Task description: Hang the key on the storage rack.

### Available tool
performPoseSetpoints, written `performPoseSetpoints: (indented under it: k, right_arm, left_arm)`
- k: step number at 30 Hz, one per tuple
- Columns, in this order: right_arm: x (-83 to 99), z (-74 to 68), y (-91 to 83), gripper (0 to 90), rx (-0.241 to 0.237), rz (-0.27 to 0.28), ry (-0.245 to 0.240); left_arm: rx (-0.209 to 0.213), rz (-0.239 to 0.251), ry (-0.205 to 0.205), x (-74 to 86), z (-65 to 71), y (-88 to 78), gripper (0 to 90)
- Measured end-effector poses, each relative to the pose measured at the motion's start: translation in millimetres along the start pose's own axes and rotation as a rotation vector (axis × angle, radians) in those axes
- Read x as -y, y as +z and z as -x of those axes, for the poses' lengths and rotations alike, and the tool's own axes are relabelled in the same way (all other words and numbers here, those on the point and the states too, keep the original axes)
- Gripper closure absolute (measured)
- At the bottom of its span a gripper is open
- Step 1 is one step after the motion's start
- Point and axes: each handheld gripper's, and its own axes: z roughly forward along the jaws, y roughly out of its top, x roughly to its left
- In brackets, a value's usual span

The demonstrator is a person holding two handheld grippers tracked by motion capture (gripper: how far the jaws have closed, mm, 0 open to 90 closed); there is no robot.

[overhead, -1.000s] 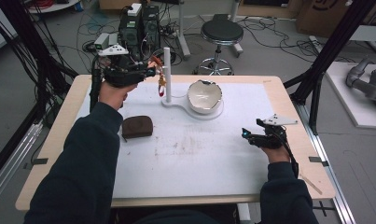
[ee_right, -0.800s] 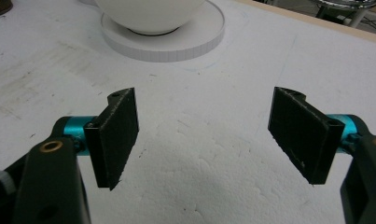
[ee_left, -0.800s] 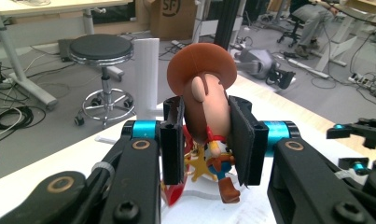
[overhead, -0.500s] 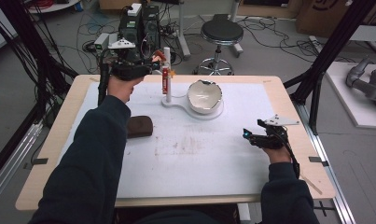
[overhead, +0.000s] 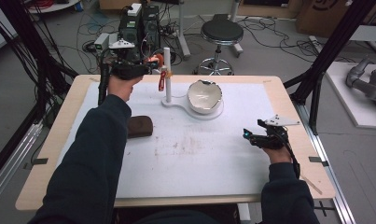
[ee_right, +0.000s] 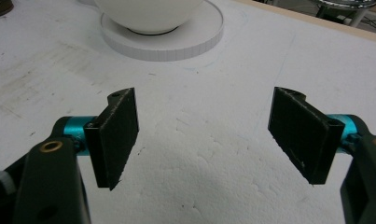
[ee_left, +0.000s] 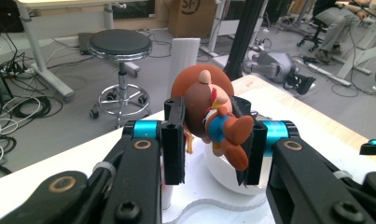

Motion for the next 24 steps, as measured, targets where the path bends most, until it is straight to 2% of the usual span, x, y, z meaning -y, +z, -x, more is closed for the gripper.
performPoseSetpoints:
  k: [6,9,11,14,19,24]
  right_arm:
    - [0.6,0.5,-0.3,24.8,0.001,-0.001,0.000]
    - [0.6,0.1,0.0,24.8,-0.003,-0.003,0.002]
    - [0.5,-0.1,0.1,24.8,-0.002,-0.005,-0.004]
    - [0.4,-0.2,0.0,24.8,-0.001,-0.005,-0.002]
    - [0.3,-0.6,-0.6,24.8,0.000,-0.004,-0.003]
    - [0.0,-1.3,-0.3,24.8,-0.002,-0.004,-0.006]
  left_arm:
    - [-0.019,-0.005,-0.028,10.7,-7.7,0.8,68.0]
    - [-0.025,-0.025,-0.055,20.5,-12.0,2.9,67.9]
    - [-0.026,-0.045,-0.052,29.2,-13.8,4.9,67.6]
    - [-0.034,-0.042,-0.070,41.1,-15.8,5.5,66.4]
    - [-0.062,-0.043,-0.064,62.2,-19.4,-0.2,52.5]
    - [-0.033,-0.007,-0.057,85.5,-23.0,-18.3,36.1]
